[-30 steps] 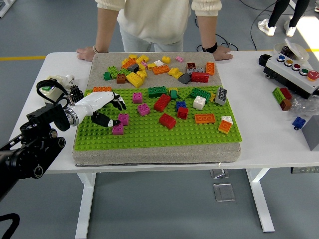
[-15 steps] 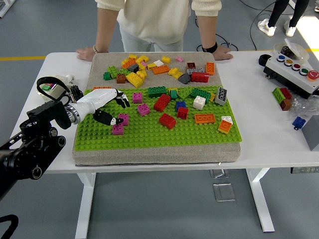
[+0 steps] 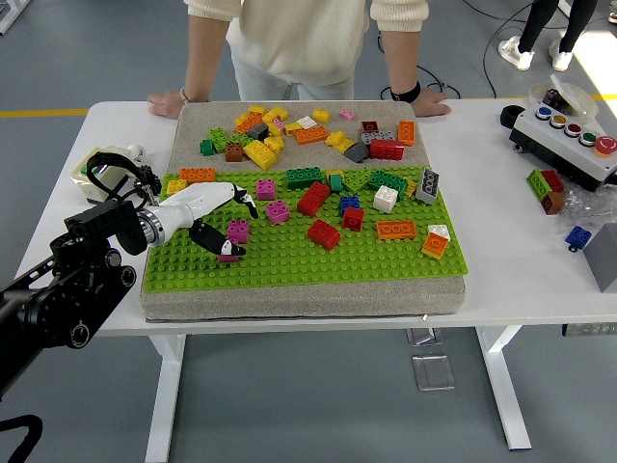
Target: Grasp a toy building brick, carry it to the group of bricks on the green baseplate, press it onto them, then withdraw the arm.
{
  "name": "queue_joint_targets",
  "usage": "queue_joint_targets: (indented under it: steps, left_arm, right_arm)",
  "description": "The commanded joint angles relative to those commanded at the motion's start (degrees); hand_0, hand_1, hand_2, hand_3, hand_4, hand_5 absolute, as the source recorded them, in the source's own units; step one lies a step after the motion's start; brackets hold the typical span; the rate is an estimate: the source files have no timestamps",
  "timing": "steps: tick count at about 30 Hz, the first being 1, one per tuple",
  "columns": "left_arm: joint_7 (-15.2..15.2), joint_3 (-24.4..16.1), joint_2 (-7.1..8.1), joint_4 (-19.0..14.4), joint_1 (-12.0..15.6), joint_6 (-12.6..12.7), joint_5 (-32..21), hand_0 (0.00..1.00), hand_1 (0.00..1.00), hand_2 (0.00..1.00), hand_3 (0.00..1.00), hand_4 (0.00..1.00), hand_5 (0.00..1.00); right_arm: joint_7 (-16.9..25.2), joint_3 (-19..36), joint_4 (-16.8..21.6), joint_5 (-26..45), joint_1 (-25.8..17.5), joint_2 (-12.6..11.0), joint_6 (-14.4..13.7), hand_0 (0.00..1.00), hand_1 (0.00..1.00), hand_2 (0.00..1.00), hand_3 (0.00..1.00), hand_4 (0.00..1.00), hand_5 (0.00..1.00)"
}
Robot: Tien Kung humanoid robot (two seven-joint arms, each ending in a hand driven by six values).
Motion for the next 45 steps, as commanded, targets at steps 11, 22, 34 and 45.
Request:
queue_joint_targets:
  steps: [11,22,34,45]
  left_arm:
    - [0.47,0.47,0.36,-0.70,0.47,-1.29,0.20,0.947,0.853,0.839,0.607,0.998,0.491]
    - [0.95,1.00,-0.04,1.23,0.02,-1.29,0.13,0.986,0.885,0.896,0.616,0.998,0.563]
    - [1.39,0.96,-0.04,1.77,-0.13,-1.77,1.14,0.989,0.892,0.907,0.617,0.998,0.560]
    - [1.35,0.08,0.67,0.61,0.45,-2.55,1.24,0.985,0.880,0.895,0.612,0.998,0.581]
  right_arm:
    - [0.04,-0.14,0.00,-0.06,-0.04,0.05,-0.02,0.753,0.676,0.724,0.652,0.909,0.490]
    - [-0.05,-0.29,0.00,0.00,0.00,0.05,0.05,0.753,0.676,0.724,0.651,0.909,0.489]
    - [-0.02,-0.06,0.00,-0.07,0.11,-0.01,0.12,0.754,0.676,0.725,0.651,0.909,0.489]
    - [0.02,0.27,0.00,-0.16,0.02,-0.11,0.07,0.753,0.676,0.725,0.651,0.909,0.489]
